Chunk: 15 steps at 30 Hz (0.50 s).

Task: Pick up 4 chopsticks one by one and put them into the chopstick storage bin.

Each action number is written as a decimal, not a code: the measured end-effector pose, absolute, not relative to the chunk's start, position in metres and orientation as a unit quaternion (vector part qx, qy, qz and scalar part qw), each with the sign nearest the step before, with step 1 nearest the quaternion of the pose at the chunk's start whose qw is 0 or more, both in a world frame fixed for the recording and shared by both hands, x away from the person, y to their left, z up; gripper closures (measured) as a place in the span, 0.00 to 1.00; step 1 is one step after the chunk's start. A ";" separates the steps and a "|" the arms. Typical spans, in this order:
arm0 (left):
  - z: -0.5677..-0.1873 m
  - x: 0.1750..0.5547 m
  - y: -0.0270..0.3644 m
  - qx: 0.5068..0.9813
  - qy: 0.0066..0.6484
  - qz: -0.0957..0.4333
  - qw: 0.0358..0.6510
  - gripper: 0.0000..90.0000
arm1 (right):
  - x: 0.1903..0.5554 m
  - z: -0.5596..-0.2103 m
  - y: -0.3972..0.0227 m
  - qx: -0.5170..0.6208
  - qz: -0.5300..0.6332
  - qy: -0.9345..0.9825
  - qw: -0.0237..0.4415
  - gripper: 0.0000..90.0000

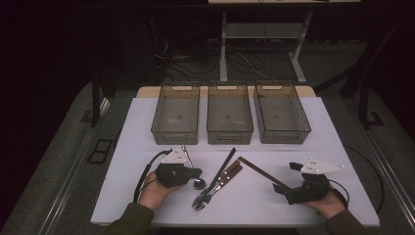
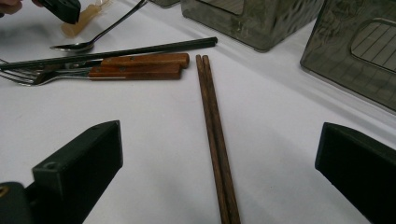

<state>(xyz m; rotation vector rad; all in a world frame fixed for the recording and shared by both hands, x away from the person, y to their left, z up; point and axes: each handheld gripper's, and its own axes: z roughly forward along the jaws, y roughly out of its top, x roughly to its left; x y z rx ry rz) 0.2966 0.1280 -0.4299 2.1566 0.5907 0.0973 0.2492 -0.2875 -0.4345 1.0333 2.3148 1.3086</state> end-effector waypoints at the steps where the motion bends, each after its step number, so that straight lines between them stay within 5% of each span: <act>1: -0.430 0.298 0.125 0.870 0.235 0.037 0.432 1.00 | 0.249 -0.435 -0.287 0.360 0.452 0.804 0.143 0.01; 15: -0.443 0.303 0.093 0.897 0.226 0.020 0.379 1.00 | 0.249 -0.435 -0.288 0.361 0.451 0.803 0.145 0.01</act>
